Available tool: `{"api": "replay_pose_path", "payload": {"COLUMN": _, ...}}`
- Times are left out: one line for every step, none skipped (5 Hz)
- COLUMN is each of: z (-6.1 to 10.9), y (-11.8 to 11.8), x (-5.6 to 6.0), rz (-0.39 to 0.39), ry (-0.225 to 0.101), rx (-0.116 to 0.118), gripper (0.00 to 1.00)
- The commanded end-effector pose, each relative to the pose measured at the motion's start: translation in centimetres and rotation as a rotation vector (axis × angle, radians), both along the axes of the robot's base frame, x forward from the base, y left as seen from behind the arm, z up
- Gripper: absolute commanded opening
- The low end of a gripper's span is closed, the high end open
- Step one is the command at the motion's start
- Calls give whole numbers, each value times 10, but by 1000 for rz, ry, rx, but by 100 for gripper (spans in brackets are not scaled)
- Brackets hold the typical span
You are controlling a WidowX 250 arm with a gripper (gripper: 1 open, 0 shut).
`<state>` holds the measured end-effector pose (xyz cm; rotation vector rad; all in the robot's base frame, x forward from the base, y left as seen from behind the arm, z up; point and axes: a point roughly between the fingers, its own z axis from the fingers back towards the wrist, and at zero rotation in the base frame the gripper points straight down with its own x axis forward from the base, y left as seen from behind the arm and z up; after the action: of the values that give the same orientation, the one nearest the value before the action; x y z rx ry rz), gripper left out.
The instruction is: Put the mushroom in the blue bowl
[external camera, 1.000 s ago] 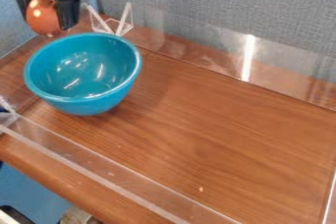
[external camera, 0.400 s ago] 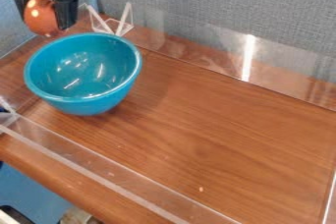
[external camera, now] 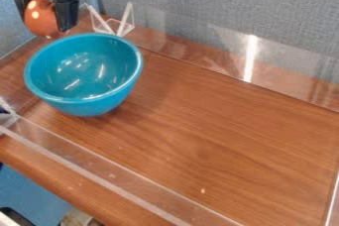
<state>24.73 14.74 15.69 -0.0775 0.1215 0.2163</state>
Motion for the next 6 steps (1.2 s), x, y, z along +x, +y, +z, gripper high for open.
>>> {"api": "replay_pose_path", "payload": {"z": 7, "y": -6, "x": -1, "rz": -23, "ry": -32, "rx": 12, "gripper": 0}}
{"api": "replay_pose_path", "payload": {"z": 3, "y": -6, "x": -2, "rz": -28, "ry": -28, "rx": 6, "gripper": 0}}
{"api": "replay_pose_path", "payload": {"z": 0, "y": -6, "x": -2, "rz": -30, "ry": -26, "rx": 1, "gripper": 0}}
{"api": "replay_pose_path", "payload": {"z": -4, "y": -6, "x": -2, "rz": -31, "ry": -21, "rx": -4, "gripper": 0}}
{"api": "replay_pose_path", "payload": {"z": -9, "y": -5, "x": -3, "rz": -33, "ry": -15, "rx": -9, "gripper": 0}}
{"api": "replay_pose_path", "payload": {"z": -12, "y": -6, "x": -3, "rz": -37, "ry": -10, "rx": -12, "gripper": 0}}
